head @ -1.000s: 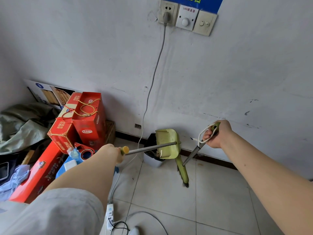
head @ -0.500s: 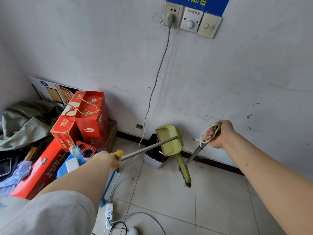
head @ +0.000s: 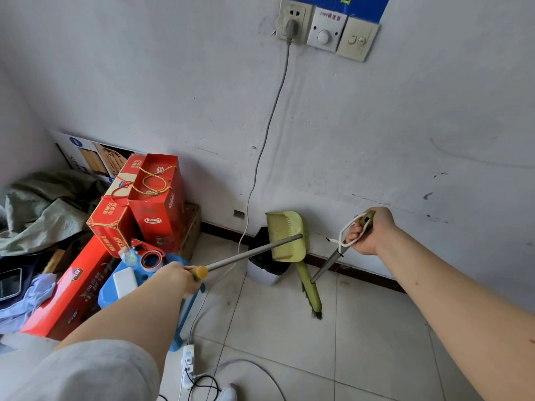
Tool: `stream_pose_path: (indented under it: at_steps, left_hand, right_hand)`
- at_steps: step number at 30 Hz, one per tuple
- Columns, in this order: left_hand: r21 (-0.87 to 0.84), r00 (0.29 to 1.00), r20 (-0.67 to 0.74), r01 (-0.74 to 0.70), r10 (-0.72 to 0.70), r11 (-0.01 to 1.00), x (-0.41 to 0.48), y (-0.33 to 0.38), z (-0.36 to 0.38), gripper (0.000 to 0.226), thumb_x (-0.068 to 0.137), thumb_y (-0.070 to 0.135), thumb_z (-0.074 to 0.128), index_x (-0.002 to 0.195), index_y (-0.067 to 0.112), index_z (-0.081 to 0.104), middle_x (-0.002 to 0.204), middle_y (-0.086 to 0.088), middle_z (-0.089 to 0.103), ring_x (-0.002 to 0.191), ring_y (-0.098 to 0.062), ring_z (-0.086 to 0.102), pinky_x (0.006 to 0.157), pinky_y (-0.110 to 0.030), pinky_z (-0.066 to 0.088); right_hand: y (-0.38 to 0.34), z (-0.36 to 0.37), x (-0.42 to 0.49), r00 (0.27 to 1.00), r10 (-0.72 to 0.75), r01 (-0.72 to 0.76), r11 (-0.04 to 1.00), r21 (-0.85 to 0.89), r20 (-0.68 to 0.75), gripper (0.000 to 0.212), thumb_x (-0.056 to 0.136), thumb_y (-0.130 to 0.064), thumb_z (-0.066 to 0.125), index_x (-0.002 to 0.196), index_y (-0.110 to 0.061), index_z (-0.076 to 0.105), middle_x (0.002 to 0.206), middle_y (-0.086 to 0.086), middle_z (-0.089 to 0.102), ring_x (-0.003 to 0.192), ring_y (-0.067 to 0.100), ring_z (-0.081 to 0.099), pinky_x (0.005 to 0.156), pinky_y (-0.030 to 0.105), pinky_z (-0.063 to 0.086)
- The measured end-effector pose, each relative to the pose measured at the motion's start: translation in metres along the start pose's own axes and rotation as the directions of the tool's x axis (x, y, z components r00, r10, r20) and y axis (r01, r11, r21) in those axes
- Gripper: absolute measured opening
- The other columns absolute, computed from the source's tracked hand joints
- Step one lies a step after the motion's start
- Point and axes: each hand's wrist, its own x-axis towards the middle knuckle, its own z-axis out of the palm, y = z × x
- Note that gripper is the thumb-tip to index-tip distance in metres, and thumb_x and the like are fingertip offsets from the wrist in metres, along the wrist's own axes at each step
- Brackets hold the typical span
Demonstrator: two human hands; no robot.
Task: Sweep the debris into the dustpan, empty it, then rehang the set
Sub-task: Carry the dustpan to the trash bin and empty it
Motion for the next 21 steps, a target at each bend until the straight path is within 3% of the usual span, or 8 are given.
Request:
stream_pose_path:
  at_steps: [2, 4, 6, 7, 10, 12, 16, 21]
  left_hand:
    - [0.297, 0.983, 0.151, -0.145, 0.104, 0.944, 0.003, -0.005, 0.002, 0.023, 0.095, 0.012, 0.044, 0.072, 0.016, 0.040, 0.069, 0.003, 0.042, 0.053, -0.011, 0.038, 0.051, -0.014, 0.042]
    - [0.566, 0.945, 0.235, -0.324, 0.228, 0.758, 0.005, -0.011, 0.001, 0.035, 0.096, 0.018, 0.044, 0.063, 0.012, 0.033, 0.047, 0.001, 0.040, 0.033, -0.007, 0.031, 0.031, -0.010, 0.028]
    - [0.710, 0.880, 0.375, -0.475, 0.292, 0.520, 0.006, -0.016, 0.009, 0.040, 0.098, 0.031, 0.041, 0.064, 0.012, 0.034, 0.027, 0.001, 0.031, 0.016, -0.006, 0.024, 0.030, -0.005, 0.026]
    - [0.726, 0.833, 0.452, -0.552, 0.320, 0.411, 0.005, -0.019, 0.013, 0.040, 0.098, 0.036, 0.041, 0.066, 0.012, 0.037, 0.027, 0.001, 0.030, 0.015, -0.007, 0.023, 0.031, -0.006, 0.028]
    - [0.717, 0.711, 0.611, -0.683, 0.349, 0.138, 0.000, -0.031, 0.029, 0.035, 0.091, 0.040, 0.054, 0.070, 0.012, 0.049, 0.048, -0.002, 0.040, 0.025, -0.010, 0.031, 0.035, -0.015, 0.031]
    - [0.675, 0.631, 0.714, -0.736, 0.304, -0.057, -0.004, -0.046, 0.036, 0.030, 0.085, 0.037, 0.057, 0.071, 0.011, 0.053, 0.051, -0.004, 0.043, 0.033, -0.015, 0.034, 0.039, -0.021, 0.033]
    - [0.378, 0.397, 0.914, -0.746, 0.089, -0.548, -0.019, -0.089, 0.036, 0.039, 0.079, 0.044, 0.056, 0.062, 0.009, 0.058, 0.049, -0.004, 0.052, 0.039, -0.023, 0.046, 0.048, -0.028, 0.042]
    - [0.060, 0.265, 0.956, -0.600, -0.127, -0.798, -0.037, -0.134, 0.025, 0.041, 0.076, 0.052, 0.057, 0.063, 0.014, 0.064, 0.052, 0.001, 0.056, 0.049, -0.017, 0.056, 0.045, -0.024, 0.038]
  right_hand:
    - [0.000, 0.004, -0.001, 1.000, -0.001, 0.001, 1.000, 0.012, -0.011, 0.015, 0.076, -0.016, 0.031, 0.061, -0.015, 0.034, 0.049, 0.002, 0.032, 0.034, 0.016, 0.028, 0.046, 0.020, 0.022]
    - [-0.002, 0.010, -0.003, 0.999, -0.008, 0.010, 0.999, 0.047, -0.045, 0.015, 0.073, -0.015, 0.029, 0.059, -0.016, 0.031, 0.046, 0.001, 0.031, 0.036, 0.015, 0.027, 0.046, 0.019, 0.022]
    - [-0.006, 0.015, -0.006, 0.996, -0.008, 0.017, 0.996, 0.093, -0.088, 0.012, 0.069, -0.015, 0.027, 0.058, -0.017, 0.030, 0.045, 0.001, 0.030, 0.038, 0.014, 0.026, 0.046, 0.019, 0.023]
    - [-0.007, 0.018, -0.009, 0.994, -0.015, 0.026, 0.994, 0.107, -0.105, 0.010, 0.067, -0.014, 0.027, 0.058, -0.017, 0.029, 0.045, 0.000, 0.030, 0.038, 0.014, 0.026, 0.046, 0.019, 0.023]
    - [-0.012, 0.025, -0.017, 0.992, -0.045, 0.058, 0.992, 0.114, -0.115, 0.014, 0.070, -0.014, 0.029, 0.056, -0.017, 0.028, 0.044, 0.000, 0.029, 0.036, 0.014, 0.025, 0.046, 0.018, 0.021]
    - [-0.015, 0.029, -0.022, 0.992, -0.067, 0.077, 0.992, 0.100, -0.103, 0.016, 0.071, -0.014, 0.030, 0.056, -0.018, 0.027, 0.046, 0.000, 0.027, 0.035, 0.014, 0.024, 0.046, 0.017, 0.021]
    - [-0.029, 0.028, -0.028, 0.990, -0.115, 0.125, 0.984, 0.128, -0.083, 0.016, 0.074, -0.015, 0.031, 0.059, -0.020, 0.026, 0.049, -0.001, 0.026, 0.032, 0.013, 0.024, 0.046, 0.016, 0.022]
    - [-0.053, 0.013, -0.039, 0.987, -0.148, 0.157, 0.973, 0.169, -0.063, 0.018, 0.072, -0.015, 0.032, 0.056, -0.019, 0.026, 0.049, -0.001, 0.026, 0.036, 0.015, 0.025, 0.048, 0.017, 0.022]
